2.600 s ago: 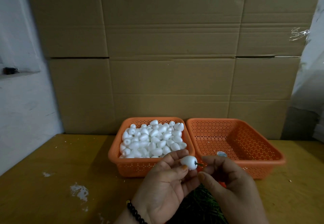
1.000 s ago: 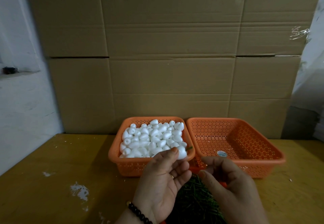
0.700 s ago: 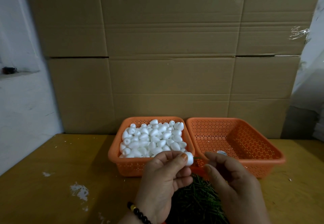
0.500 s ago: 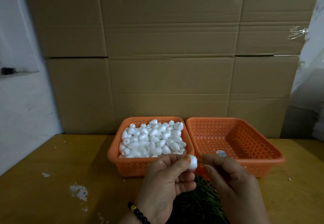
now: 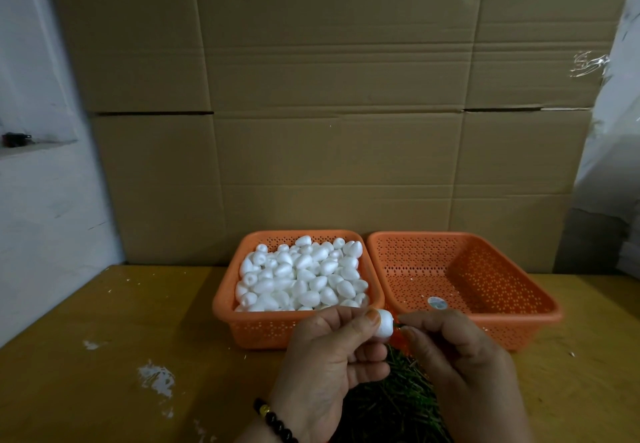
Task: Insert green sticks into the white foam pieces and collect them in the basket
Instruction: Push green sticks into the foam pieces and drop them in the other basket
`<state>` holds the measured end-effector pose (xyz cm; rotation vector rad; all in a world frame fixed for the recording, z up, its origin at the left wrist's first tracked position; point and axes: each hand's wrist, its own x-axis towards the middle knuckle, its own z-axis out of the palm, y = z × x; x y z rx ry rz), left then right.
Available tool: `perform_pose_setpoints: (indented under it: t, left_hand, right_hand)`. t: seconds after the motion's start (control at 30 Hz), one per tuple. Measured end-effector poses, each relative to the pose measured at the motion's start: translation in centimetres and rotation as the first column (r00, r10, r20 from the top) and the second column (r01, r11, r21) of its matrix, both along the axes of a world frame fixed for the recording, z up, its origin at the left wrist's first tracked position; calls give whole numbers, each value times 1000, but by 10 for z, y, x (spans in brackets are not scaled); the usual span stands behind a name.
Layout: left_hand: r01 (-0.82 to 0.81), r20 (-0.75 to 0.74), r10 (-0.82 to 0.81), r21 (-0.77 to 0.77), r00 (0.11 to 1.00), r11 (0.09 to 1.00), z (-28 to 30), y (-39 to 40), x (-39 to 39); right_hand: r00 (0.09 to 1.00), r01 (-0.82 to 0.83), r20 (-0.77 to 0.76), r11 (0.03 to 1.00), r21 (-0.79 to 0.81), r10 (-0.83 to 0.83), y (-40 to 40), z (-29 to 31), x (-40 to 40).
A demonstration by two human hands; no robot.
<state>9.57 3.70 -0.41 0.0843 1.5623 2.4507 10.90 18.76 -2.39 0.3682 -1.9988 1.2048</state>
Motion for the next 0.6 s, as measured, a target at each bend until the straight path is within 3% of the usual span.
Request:
perform_pose_setpoints:
  t: [0.6]
  left_hand:
    - [-1, -10, 1, -13, 1000, 1000, -3, 0, -1]
  right_hand:
    - [1000, 28, 2, 999, 46, -28, 0, 3, 0]
